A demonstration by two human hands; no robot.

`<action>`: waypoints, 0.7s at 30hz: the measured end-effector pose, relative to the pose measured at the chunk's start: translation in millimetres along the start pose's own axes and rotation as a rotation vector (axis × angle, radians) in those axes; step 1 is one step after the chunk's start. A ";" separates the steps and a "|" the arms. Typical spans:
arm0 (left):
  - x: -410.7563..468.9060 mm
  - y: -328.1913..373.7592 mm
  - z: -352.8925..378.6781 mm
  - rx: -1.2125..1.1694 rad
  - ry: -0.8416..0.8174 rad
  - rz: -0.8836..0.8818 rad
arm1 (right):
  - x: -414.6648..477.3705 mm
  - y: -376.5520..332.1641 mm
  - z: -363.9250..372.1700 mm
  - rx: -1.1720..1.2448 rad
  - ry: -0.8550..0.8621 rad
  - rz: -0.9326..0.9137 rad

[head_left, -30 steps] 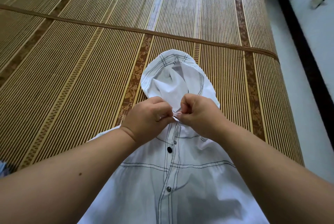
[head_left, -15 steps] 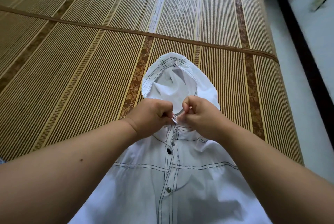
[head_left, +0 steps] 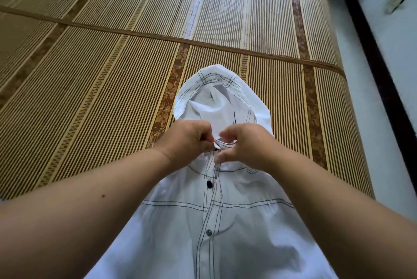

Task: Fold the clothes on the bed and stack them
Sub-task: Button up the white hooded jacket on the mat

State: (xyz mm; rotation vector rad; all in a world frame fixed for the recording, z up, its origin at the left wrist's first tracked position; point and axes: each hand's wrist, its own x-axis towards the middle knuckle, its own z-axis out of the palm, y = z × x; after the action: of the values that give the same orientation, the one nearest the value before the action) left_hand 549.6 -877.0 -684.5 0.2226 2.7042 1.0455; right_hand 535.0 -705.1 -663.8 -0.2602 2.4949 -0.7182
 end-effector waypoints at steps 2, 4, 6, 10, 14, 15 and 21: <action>-2.9 1.3 1.5 -0.006 0.019 0.008 | 1.3 1.5 3.1 -0.047 -0.018 0.029; -4.2 3.0 1.9 -0.018 0.027 0.009 | 3.0 0.8 7.8 -0.105 0.010 -0.005; -3.7 3.8 1.2 -0.052 0.013 -0.004 | 2.9 0.3 11.0 -0.114 0.046 -0.041; -3.5 4.8 -1.6 -0.065 -0.032 -0.027 | -0.8 -0.4 15.7 -0.144 0.097 -0.116; -1.1 6.8 -2.7 -0.100 -0.021 -0.049 | -1.3 1.3 22.5 -0.106 0.200 -0.181; -0.3 6.7 -2.8 -0.097 -0.019 -0.046 | -0.9 2.2 22.8 -0.078 0.208 -0.166; -3.0 5.6 14.2 -0.007 0.192 -0.007 | 10.0 4.8 7.6 -0.026 0.105 0.059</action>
State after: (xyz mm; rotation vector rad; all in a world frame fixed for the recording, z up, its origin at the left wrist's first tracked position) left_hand 556.7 -864.5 -690.5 0.1164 2.8675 1.1269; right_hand 530.5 -707.6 -676.2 -0.1615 2.6016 -0.6924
